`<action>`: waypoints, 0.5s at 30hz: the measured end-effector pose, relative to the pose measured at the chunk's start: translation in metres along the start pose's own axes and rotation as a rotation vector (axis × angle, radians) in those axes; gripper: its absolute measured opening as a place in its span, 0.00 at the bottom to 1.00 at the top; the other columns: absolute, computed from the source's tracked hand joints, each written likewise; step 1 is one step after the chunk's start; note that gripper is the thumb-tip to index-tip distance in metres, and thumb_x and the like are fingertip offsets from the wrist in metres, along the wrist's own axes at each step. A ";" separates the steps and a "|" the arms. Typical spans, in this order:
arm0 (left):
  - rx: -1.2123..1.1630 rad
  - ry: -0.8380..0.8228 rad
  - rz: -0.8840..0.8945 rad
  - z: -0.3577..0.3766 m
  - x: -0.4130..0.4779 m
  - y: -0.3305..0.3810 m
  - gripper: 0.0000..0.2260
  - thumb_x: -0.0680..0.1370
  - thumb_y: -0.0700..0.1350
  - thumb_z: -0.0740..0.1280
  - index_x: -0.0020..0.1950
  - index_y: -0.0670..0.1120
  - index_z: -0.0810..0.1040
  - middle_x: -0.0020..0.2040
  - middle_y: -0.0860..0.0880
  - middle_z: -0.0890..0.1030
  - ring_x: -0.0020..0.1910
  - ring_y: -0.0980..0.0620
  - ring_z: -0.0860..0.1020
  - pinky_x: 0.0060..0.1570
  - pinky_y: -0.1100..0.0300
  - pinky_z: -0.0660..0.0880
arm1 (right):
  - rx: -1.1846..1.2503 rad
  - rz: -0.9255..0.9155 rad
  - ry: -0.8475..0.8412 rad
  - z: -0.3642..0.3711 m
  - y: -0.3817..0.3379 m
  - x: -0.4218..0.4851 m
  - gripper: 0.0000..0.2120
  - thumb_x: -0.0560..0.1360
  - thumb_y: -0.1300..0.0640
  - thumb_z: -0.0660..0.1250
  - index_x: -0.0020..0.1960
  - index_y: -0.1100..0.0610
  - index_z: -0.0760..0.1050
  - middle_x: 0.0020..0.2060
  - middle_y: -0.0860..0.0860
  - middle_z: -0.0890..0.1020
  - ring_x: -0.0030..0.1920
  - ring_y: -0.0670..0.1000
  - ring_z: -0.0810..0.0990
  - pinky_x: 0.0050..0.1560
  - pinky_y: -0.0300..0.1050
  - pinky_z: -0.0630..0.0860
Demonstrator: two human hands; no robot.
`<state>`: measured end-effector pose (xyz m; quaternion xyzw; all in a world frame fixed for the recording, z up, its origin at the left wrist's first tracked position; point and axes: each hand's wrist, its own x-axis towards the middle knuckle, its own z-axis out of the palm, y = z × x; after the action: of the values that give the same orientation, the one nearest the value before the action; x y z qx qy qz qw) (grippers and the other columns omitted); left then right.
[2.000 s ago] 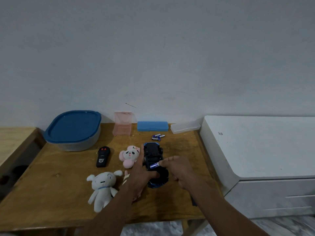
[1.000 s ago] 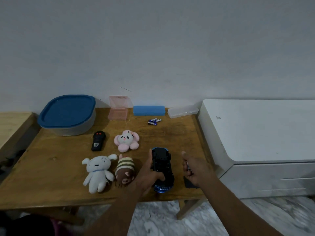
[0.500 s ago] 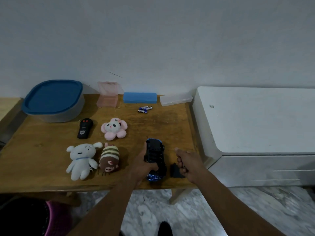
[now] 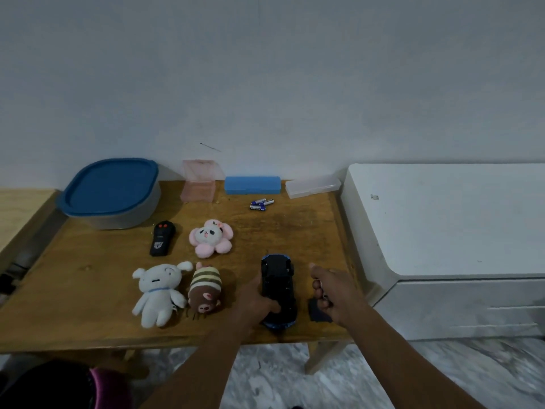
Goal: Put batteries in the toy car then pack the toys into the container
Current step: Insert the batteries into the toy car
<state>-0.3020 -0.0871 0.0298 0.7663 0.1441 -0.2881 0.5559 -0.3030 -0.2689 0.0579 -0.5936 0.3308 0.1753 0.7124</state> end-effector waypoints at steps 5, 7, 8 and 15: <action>0.131 -0.017 0.044 -0.007 0.000 -0.001 0.38 0.69 0.34 0.75 0.74 0.51 0.65 0.68 0.49 0.75 0.66 0.46 0.73 0.65 0.49 0.73 | 0.026 -0.023 0.016 0.011 -0.003 -0.011 0.14 0.74 0.53 0.72 0.49 0.59 0.70 0.29 0.51 0.70 0.24 0.45 0.66 0.19 0.37 0.61; 0.174 0.005 0.079 -0.012 -0.003 -0.001 0.34 0.71 0.36 0.74 0.74 0.49 0.65 0.66 0.47 0.76 0.62 0.47 0.75 0.58 0.52 0.77 | 0.034 -0.024 0.021 0.015 -0.004 -0.016 0.17 0.74 0.55 0.71 0.56 0.60 0.69 0.29 0.51 0.70 0.25 0.45 0.66 0.19 0.36 0.60; 0.190 0.021 0.085 -0.014 -0.005 0.000 0.34 0.71 0.37 0.73 0.74 0.48 0.65 0.65 0.47 0.76 0.58 0.48 0.77 0.50 0.56 0.80 | 0.042 -0.027 0.021 0.016 -0.004 -0.018 0.21 0.74 0.56 0.71 0.62 0.60 0.67 0.29 0.51 0.70 0.26 0.45 0.66 0.19 0.36 0.60; 0.349 0.136 0.179 -0.038 -0.014 0.000 0.08 0.73 0.41 0.70 0.51 0.43 0.77 0.44 0.48 0.82 0.41 0.50 0.81 0.37 0.54 0.78 | -0.038 -0.034 0.054 0.022 0.004 -0.030 0.10 0.74 0.59 0.71 0.40 0.56 0.70 0.26 0.50 0.69 0.27 0.46 0.67 0.23 0.37 0.64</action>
<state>-0.3020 -0.0506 0.0466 0.8785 0.0607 -0.2058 0.4269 -0.3211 -0.2422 0.0769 -0.6171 0.3363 0.1532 0.6947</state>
